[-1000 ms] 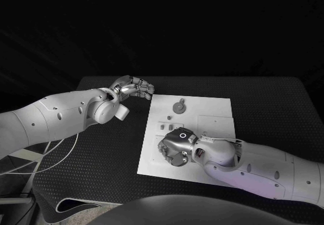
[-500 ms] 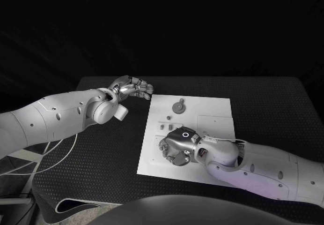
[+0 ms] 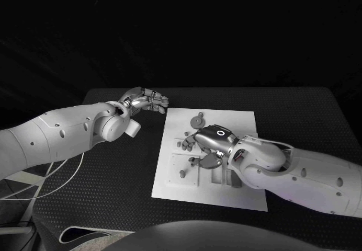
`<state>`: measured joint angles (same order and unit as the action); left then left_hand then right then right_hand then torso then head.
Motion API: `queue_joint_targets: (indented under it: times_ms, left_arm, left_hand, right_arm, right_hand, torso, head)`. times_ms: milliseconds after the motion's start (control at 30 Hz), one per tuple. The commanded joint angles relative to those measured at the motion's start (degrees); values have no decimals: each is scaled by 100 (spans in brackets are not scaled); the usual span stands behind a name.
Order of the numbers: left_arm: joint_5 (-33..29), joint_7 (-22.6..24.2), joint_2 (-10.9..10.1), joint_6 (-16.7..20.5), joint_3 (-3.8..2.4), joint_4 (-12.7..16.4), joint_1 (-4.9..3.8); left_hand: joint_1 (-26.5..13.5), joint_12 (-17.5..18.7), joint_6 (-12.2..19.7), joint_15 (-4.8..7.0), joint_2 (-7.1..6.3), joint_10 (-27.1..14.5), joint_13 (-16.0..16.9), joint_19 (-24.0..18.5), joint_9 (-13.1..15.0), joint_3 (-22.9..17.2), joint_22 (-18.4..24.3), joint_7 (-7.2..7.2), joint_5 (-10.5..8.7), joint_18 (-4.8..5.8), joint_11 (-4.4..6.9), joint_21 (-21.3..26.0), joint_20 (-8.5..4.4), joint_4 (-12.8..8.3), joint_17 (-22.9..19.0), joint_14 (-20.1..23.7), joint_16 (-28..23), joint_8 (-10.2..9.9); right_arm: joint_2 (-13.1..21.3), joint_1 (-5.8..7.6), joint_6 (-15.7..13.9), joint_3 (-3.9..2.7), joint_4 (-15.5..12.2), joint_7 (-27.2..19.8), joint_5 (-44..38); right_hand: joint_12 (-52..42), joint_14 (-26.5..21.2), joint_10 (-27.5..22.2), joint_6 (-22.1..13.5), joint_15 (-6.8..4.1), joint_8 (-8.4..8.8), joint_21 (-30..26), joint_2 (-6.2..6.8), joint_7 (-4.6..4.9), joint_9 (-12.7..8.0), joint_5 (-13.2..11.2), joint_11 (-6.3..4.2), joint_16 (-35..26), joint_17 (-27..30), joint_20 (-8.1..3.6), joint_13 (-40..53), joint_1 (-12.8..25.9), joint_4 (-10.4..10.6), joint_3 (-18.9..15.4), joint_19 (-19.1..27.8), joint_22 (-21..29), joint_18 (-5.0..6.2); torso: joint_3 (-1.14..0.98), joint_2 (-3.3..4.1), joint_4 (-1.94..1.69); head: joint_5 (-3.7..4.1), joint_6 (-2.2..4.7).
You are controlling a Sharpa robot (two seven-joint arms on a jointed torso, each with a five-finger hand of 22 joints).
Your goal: Assemble the parts on the task board
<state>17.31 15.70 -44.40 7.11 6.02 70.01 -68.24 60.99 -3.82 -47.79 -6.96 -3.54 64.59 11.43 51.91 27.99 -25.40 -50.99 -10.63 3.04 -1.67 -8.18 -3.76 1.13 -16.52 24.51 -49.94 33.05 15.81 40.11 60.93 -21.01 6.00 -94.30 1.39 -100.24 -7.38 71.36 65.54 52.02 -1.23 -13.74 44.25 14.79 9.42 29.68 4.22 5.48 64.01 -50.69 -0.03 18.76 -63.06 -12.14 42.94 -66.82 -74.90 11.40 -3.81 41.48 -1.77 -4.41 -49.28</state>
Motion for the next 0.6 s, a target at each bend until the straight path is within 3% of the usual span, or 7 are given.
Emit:
queue_joint_targets:
  times_ms: [33,100,167,233,333,367,600]
  left_arm:
    - [-32,49,2,-53,-4,-5,-9]
    - [-32,50,3,-51,-4,-13,-9]
    - [-37,48,11,-53,-4,-20,-9]
    - [-39,51,34,-55,-4,-54,-9]
    - [-47,50,43,-59,-3,-67,-8]
    - [-48,50,49,-58,-3,-71,-8]
    - [-50,48,57,-58,-3,-111,-8]
  left_hand:
    - [49,-10,18,-2,-4,-12,-9,6,-10,29,8,-35,-11,-61,-7,-22,21,5,9,-52,-24,38]
    - [49,-10,17,-2,-4,-11,-9,6,-10,29,9,-35,-11,-61,-7,-22,21,5,10,-52,-25,39]
    - [48,-11,17,-2,-4,-11,-9,6,-10,30,9,-35,-11,-61,-7,-22,21,5,11,-53,-26,39]
    - [48,-11,16,-2,-4,-11,-9,6,-10,30,10,-35,-11,-61,-7,-22,21,5,12,-53,-27,40]
    - [48,-11,16,-2,-4,-10,-10,6,-10,30,10,-34,-11,-61,-7,-22,21,6,13,-53,-28,40]
    - [48,-11,16,-2,-4,-10,-10,6,-10,31,10,-34,-11,-61,-7,-22,21,6,14,-53,-28,40]
    - [45,-12,15,-3,-4,-9,-10,6,-10,33,12,-34,-11,-60,-6,-23,22,7,18,-54,-31,41]
  right_arm:
    - [155,143,-135,-60,-86,-250,1078]
    - [303,269,145,-113,-128,-91,1526]
    - [436,394,626,-172,-121,204,1491]
    - [578,549,851,-171,-55,369,1583]
    - [751,618,1076,-171,-32,513,1805]
    - [801,634,1146,-170,-15,554,1842]
    - [1103,645,1671,-166,-32,1031,2125]
  right_hand:
    - [-63,51,73,-9,-16,-20,21,-4,37,-6,4,-37,41,0,-25,19,72,62,-41,-37,-106,360]
    - [-157,57,212,37,-61,-62,41,-58,15,9,-15,-88,50,1,-26,73,223,95,-251,-39,-114,360]
    - [-553,88,722,348,-220,-287,60,-192,-152,151,-11,-290,58,9,-38,369,386,174,-498,-53,-110,360]
    - [-997,99,805,353,-416,-373,40,-231,-224,299,7,-411,35,30,-69,937,510,196,-767,-52,-85,360]
    - [-1471,167,1024,397,-482,-423,65,-276,-291,370,8,-491,81,15,-89,1359,557,260,-845,-117,-85,360]
    - [-2049,218,764,383,-498,-445,85,-327,-406,460,38,-549,136,-9,-149,2004,506,293,-861,-187,-80,360]
    - [-4105,321,125,406,-621,-501,301,-261,-421,822,15,-676,647,-274,-265,3990,726,666,-886,-335,-134,360]
  torso:
    - [-4,-3,5]
    - [-2,-4,5]
    - [2,-5,11]
    - [8,-11,19]
    - [13,-16,19]
    - [13,-19,25]
    - [-1,-28,32]
  head:
    - [37,37]
    - [68,54]
    - [96,80]
    - [126,109]
    - [154,126]
    - [164,136]
    - [198,169]
